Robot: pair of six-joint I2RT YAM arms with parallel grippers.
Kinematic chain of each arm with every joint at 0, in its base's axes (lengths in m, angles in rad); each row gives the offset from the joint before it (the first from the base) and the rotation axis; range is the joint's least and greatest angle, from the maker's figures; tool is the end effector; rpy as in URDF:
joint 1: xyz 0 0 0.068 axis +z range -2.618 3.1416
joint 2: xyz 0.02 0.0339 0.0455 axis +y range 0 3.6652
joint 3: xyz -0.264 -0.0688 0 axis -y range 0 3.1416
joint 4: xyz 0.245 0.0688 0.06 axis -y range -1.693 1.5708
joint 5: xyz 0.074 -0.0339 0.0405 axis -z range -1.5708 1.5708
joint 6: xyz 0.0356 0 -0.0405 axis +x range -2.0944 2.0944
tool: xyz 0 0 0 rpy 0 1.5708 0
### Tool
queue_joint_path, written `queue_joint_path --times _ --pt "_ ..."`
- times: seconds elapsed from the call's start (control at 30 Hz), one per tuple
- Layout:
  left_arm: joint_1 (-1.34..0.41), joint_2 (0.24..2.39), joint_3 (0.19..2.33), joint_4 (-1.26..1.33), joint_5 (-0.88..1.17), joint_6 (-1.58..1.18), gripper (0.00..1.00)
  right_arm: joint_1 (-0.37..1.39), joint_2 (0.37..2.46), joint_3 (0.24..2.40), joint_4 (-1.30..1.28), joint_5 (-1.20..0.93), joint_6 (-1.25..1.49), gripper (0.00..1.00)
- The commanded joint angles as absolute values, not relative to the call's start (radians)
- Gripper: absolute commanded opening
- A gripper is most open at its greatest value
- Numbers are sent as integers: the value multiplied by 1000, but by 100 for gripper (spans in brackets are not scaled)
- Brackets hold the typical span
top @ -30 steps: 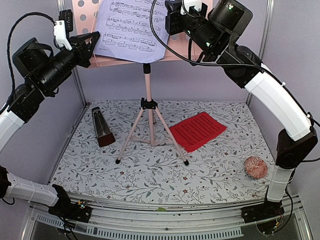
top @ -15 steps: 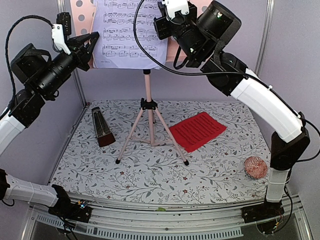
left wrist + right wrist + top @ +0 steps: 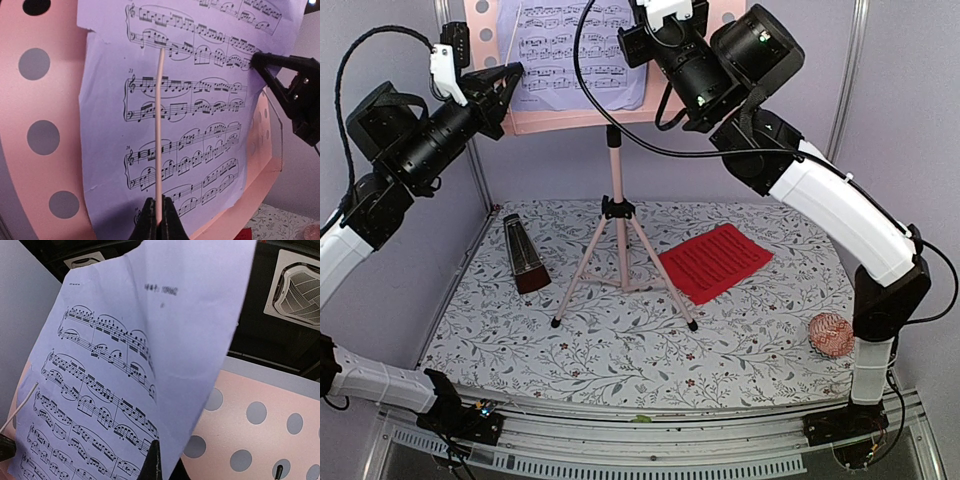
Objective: Set up the instrument practice props
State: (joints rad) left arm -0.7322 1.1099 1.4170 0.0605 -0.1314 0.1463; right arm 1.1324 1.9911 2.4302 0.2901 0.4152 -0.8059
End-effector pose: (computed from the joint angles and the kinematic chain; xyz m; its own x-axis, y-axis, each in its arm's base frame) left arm 0.1667 -0.1436 0.5205 0.3478 -0.1183 -0.9301 0.5267 0.8453 0.0895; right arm 0.1843 0.3592 0.5840 0.7015 -0.0590 -0.7103 -0.2812 0.8928 -0.3519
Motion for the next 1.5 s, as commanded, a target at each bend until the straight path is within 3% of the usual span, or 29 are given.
queue_joint_path --times 0.0,1.47 --pt "-747 1122 1436 16 -99 164 0 1142 2026 2453 326 319 -840 0" --pt "-747 1151 1456 5 -110 133 0 1142 2102 2519 382 255 -740 0"
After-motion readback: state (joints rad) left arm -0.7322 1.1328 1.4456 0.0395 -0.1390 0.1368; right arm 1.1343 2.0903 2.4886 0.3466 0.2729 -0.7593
